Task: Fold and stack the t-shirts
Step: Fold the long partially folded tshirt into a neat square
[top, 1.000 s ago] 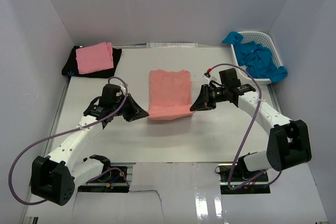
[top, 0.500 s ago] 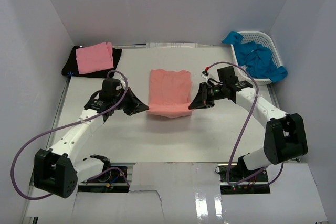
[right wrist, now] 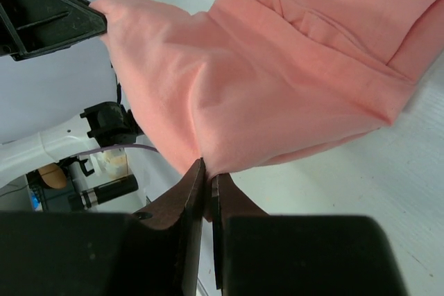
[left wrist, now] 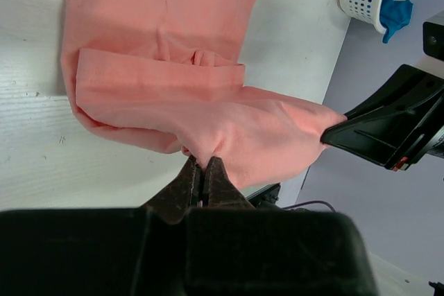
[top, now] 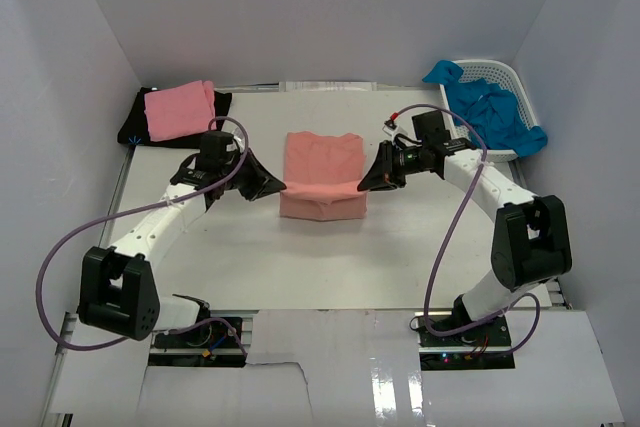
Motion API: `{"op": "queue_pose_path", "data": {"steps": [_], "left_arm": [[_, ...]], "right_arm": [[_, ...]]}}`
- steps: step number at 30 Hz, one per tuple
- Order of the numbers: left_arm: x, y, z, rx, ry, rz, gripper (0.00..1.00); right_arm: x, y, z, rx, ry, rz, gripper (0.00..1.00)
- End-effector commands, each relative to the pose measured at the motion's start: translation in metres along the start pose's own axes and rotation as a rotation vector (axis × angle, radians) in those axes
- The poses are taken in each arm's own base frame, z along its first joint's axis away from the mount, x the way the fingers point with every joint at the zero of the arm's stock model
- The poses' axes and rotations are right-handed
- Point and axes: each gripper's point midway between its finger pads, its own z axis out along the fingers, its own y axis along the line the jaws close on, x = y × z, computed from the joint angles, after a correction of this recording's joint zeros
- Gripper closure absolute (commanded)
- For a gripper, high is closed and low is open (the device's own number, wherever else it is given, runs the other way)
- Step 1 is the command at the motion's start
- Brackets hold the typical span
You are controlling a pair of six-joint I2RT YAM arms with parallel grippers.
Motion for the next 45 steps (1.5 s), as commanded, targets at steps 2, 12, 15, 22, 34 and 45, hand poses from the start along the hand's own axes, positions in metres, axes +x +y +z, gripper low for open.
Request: {"op": "queue_pose_path", "data": {"steps": [2, 12, 15, 22, 34, 45], "left_arm": [[-0.025, -0.019, 0.004, 0.049, -0.05, 0.033, 1.0], [-0.053, -0.033, 0.016, 0.058, -0.071, 0.05, 1.0], [-0.059, -0.038, 0.017, 0.06, -0.079, 0.057, 1.0], [-0.068, -0.041, 0.028, 0.06, -0.072, 0.055, 1.0], [-0.091, -0.052, 0.044, 0.068, -0.084, 0.066, 1.0], [-0.119, -0.051, 0.073, 0.053, -0.09, 0.056, 1.0]], "right_arm": [[-0.026, 0.007, -0.001, -0.028, -0.033, -0.035, 0.9], [-0.051, -0.004, 0.008, -0.022, -0.038, -0.027, 0.89], [-0.058, -0.008, 0.01, -0.022, -0.04, -0.02, 0.89], [-0.077, -0.013, 0.011, -0.02, -0.061, -0.016, 0.89], [-0.106, -0.014, 0.008, -0.029, -0.094, -0.011, 0.88], [-0.145, -0.026, 0.02, -0.04, -0.113, 0.002, 0.88]]}}
